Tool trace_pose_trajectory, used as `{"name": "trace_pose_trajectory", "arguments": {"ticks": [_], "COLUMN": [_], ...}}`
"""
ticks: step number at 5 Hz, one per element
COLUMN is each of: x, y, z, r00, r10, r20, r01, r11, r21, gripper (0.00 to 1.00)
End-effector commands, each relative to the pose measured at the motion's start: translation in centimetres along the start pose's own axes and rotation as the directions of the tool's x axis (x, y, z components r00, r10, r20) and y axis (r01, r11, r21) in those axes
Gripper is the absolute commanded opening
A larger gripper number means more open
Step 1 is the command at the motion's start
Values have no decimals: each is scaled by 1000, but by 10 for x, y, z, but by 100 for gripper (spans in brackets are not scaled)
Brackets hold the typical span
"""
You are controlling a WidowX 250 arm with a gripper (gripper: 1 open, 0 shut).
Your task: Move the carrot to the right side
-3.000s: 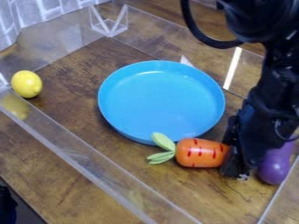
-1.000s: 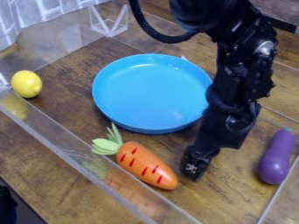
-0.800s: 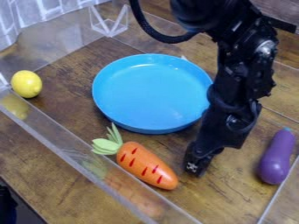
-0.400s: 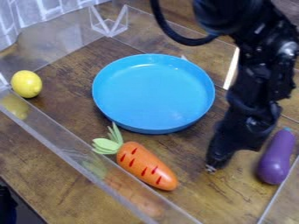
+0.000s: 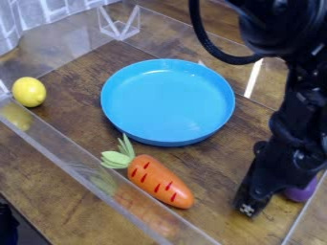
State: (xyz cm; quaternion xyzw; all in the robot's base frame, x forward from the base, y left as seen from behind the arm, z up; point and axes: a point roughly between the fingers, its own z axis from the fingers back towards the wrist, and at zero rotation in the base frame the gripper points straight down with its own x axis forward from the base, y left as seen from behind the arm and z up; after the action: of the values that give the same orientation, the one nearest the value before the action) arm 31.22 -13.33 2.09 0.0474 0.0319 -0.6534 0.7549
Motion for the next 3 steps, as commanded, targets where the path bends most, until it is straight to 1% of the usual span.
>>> {"name": "trace_pose_trajectory", "arguments": {"ticks": [1,2,3], "x": [12,14,20], "y": [-2,4,8], "z": [20,17,13], "r00": [1000,1000,999], "r10": [5,28,42], "r20": [11,3,-7], "r01": [-6,-28,-42], "r11": [999,999,999], "r21": [34,25,14], "gripper": [100,100,100]}}
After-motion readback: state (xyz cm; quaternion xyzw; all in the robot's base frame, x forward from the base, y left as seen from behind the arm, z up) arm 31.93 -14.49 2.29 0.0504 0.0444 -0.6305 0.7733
